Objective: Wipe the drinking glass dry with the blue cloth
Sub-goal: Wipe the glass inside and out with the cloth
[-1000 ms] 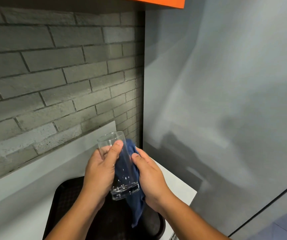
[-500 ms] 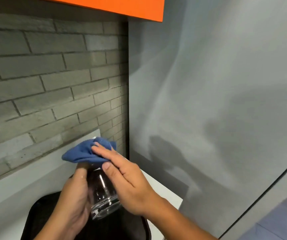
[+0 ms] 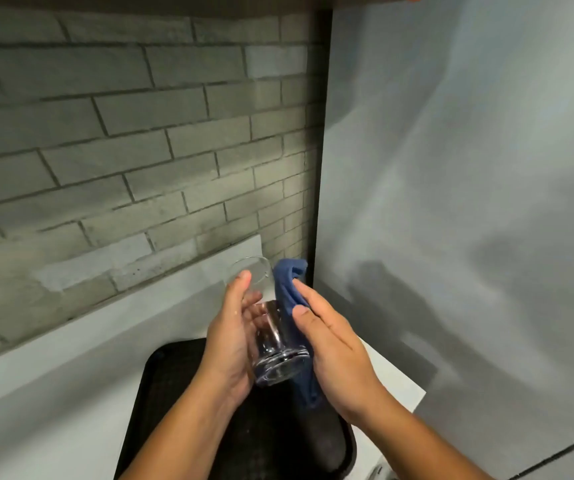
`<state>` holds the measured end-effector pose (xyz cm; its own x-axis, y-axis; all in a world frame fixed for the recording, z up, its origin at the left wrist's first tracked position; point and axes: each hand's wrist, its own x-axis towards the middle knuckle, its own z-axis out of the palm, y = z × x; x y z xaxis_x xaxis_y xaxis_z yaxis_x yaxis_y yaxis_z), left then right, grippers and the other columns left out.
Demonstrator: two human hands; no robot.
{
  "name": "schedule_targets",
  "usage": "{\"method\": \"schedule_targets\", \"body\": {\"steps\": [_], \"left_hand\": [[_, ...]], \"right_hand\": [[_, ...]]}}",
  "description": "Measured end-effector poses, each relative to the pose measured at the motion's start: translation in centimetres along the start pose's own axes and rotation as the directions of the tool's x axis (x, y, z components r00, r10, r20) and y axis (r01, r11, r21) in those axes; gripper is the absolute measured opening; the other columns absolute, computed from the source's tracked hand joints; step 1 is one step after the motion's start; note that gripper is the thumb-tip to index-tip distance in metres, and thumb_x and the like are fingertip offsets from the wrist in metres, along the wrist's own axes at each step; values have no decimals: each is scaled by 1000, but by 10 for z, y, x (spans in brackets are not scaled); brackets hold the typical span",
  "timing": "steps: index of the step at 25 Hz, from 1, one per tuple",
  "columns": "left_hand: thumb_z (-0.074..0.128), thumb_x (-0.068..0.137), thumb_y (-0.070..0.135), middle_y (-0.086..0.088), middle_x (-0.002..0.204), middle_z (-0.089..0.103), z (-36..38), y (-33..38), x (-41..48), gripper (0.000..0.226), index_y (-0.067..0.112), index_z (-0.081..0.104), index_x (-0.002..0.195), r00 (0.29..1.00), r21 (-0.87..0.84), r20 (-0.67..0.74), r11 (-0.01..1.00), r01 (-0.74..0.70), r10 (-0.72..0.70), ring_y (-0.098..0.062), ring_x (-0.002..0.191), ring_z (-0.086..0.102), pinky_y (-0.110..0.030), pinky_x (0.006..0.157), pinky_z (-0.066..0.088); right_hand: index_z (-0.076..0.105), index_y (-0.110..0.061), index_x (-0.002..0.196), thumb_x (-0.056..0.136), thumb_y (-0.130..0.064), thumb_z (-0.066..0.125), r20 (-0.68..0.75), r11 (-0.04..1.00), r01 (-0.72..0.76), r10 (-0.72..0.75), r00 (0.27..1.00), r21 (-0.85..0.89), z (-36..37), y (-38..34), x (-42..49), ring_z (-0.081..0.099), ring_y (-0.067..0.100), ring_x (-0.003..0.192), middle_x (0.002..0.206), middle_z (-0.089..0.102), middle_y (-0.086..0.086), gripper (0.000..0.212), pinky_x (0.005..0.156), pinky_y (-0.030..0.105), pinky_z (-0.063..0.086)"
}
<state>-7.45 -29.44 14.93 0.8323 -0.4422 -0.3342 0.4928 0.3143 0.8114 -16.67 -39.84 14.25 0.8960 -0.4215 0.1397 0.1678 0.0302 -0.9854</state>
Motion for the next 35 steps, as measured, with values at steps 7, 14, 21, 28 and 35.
{"method": "schedule_targets", "body": {"steps": [7, 14, 21, 28, 35], "left_hand": [[81, 78, 66, -13, 86, 78, -10, -4, 10, 65, 10, 71, 110, 999, -16, -19, 999, -29, 29, -25, 68, 78, -39, 63, 65], [78, 92, 57, -6, 79, 86, -16, -11, 5, 39, 20, 88, 97, 997, 63, 33, 995, -74, 72, -20, 68, 85, -33, 58, 66], [82, 80, 66, 0, 74, 80, -16, -12, 3, 70, 11, 66, 121, 995, 154, -29, 984, -87, 92, -13, 62, 79, -32, 58, 62], [80, 76, 69, 5, 74, 76, -17, -10, 5, 71, 12, 64, 114, 986, 257, -37, 955, -146, 161, -6, 59, 73, -26, 57, 61], [83, 78, 67, -1, 95, 74, -14, -15, 5, 57, 17, 71, 102, 991, 216, 25, 967, -133, 130, -20, 78, 76, -42, 76, 60]], "right_hand": [[65, -38, 147, 114, -25, 55, 54, 951, 128, -117, 992, -280, -12, 5, 2, 63, 4, 142, 146, 73, -16, 37, 125, 40, 47], [56, -58, 141, 115, -22, 51, 150, 898, 216, -171, 974, -384, -11, -3, 13, 58, -7, 142, 147, 66, -31, 44, 124, 29, 45], [67, -28, 147, 116, -19, 51, 44, 982, 54, -47, 998, -179, -4, 8, 7, 71, 14, 134, 139, 79, -4, 35, 120, 41, 53], [74, -24, 138, 114, -20, 55, -62, 974, -147, 160, 985, 173, 0, 10, 7, 79, 28, 123, 130, 83, 8, 31, 110, 47, 57], [71, -35, 140, 114, -23, 54, -150, 991, -69, 86, 985, 118, 4, 6, 5, 72, 15, 134, 139, 79, -6, 33, 123, 50, 49]]}}
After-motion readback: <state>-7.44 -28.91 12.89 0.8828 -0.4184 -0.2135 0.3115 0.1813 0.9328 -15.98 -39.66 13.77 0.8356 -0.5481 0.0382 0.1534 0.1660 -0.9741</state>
